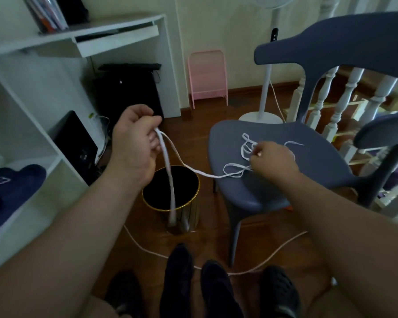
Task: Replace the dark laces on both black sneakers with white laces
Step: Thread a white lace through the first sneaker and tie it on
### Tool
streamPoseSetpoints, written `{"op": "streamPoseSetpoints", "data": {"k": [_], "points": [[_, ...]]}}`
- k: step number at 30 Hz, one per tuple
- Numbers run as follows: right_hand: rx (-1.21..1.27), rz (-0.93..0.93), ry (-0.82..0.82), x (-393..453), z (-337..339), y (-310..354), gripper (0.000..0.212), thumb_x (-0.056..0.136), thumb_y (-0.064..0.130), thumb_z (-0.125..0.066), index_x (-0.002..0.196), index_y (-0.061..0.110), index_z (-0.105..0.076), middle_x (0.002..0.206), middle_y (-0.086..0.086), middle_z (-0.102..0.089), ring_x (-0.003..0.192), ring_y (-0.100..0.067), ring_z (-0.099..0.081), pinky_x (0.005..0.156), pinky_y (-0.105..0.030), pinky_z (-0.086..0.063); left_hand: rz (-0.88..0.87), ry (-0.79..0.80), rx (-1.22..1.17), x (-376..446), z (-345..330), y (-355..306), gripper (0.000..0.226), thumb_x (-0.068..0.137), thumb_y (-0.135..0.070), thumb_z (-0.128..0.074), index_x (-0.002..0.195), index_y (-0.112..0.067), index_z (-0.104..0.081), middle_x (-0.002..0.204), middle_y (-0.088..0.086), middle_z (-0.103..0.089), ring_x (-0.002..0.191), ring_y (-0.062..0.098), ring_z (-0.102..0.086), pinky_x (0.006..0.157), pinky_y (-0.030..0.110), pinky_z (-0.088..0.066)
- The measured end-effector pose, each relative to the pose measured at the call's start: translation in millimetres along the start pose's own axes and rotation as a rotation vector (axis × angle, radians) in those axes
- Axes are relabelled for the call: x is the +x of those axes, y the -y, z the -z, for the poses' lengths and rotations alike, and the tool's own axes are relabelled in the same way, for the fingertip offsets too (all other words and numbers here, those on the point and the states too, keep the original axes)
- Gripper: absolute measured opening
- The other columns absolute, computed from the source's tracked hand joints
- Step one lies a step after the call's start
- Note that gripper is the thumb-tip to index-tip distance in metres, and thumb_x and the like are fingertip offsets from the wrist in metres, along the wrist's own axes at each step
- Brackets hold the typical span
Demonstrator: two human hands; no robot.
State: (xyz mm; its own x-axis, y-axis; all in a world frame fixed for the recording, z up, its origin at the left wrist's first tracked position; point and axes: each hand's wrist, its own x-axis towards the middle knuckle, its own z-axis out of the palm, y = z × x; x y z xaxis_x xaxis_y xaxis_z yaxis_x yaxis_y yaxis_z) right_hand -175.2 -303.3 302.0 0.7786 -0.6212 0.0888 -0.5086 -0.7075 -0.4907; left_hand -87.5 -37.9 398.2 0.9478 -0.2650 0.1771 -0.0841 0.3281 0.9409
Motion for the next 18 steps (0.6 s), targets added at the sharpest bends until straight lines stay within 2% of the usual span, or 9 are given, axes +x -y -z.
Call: {"op": "streamPoseSetpoints", "data": {"k": [3,5,7,9,10,12,14,16,18], "points": [[0.356,0.287,0.208,-23,6,56,0.056,0.083,0.019,-0.064,0.136,0.036,-0.06,0.127,0.006,-0.06,0.111,-0.014,-0.056,0.089,-0.035,-0.049,-0.031,0.099,0.091,-5,-9,2,0.018,0.104,0.001,-0.053,0.096,-0.016,-0.054,0.055,-0.003,-0.041,0.049,0.011,-0.037,0.05,0.024,-0.032],[0.363,0.42,0.325,-36,-3,81,0.07,0.087,0.018,-0.067,0.15,0.038,-0.045,0.142,0.009,-0.055,0.124,-0.01,-0.051,0.1,-0.033,-0.046,-0.029,0.137,0.121,-8,-15,0,0.014,0.103,0.0,-0.055,0.1,-0.014,-0.057,0.058,-0.002,-0.045,0.053,0.011,-0.042,0.054,0.025,-0.035],[0.265,0.446,0.345,-37,-19,88,0.047,0.095,0.029,-0.065,0.14,0.036,-0.055,0.132,0.007,-0.064,0.12,-0.012,-0.057,0.099,-0.034,-0.05,-0.047,0.114,0.244,-9,-14,-3,0.009,0.103,-0.004,-0.057,0.104,-0.012,-0.062,0.059,-0.005,-0.054,0.056,0.009,-0.053,0.057,0.023,-0.044],[0.136,0.405,0.383,-36,-30,81,0.017,0.103,0.037,-0.058,0.112,0.028,-0.068,0.101,0.006,-0.068,0.1,-0.018,-0.065,0.085,-0.036,-0.053,-0.147,0.009,0.495,-6,-3,-2,0.011,0.103,-0.011,-0.059,0.106,-0.02,-0.066,0.065,-0.007,-0.062,0.066,0.005,-0.063,0.066,0.023,-0.05],[0.108,0.389,0.39,-34,-33,76,0.019,0.105,0.038,-0.054,0.102,0.025,-0.069,0.092,0.007,-0.066,0.092,-0.019,-0.064,0.079,-0.036,-0.052,-0.207,-0.044,0.581,-4,5,0,0.016,0.102,-0.012,-0.059,0.103,-0.027,-0.065,0.069,-0.005,-0.064,0.07,0.008,-0.065,0.07,0.027,-0.052],[0.16,0.352,0.372,-31,-30,68,0.024,0.107,0.038,-0.051,0.096,0.024,-0.067,0.087,0.006,-0.066,0.086,-0.018,-0.064,0.077,-0.036,-0.051,-0.223,-0.067,0.612,-2,16,6,0.025,0.099,-0.009,-0.057,0.101,-0.033,-0.062,0.075,0.008,-0.067,0.075,0.018,-0.069,0.073,0.038,-0.055],[0.278,0.371,0.328,-30,-21,68,0.023,0.107,0.038,-0.052,0.099,0.025,-0.068,0.087,0.008,-0.066,0.084,-0.011,-0.064,0.076,-0.034,-0.051,-0.143,0.009,0.586,-4,17,17,0.023,0.099,-0.008,-0.058,0.104,-0.03,-0.062,0.065,0.003,-0.063,0.061,0.017,-0.063,0.063,0.038,-0.05],[0.352,0.429,0.306,-30,-14,76,0.02,0.106,0.037,-0.054,0.104,0.026,-0.07,0.085,0.012,-0.065,0.081,-0.002,-0.062,0.073,-0.025,-0.049,-0.044,0.111,0.653,-5,10,30,0.01,0.104,-0.025,-0.06,0.108,-0.032,-0.066,0.076,-0.009,-0.064,0.068,0.01,-0.059,0.065,0.034,-0.045],[0.34,0.483,0.27,-30,-11,81,0.015,0.105,0.036,-0.057,0.101,0.028,-0.07,0.081,0.015,-0.063,0.078,0.002,-0.059,0.069,-0.019,-0.044,0.041,0.254,0.868,-5,5,41,0.022,0.105,-0.05,-0.055,0.112,-0.035,-0.07,0.098,-0.014,-0.069,0.091,0.006,-0.063,0.079,0.034,-0.049]]}}
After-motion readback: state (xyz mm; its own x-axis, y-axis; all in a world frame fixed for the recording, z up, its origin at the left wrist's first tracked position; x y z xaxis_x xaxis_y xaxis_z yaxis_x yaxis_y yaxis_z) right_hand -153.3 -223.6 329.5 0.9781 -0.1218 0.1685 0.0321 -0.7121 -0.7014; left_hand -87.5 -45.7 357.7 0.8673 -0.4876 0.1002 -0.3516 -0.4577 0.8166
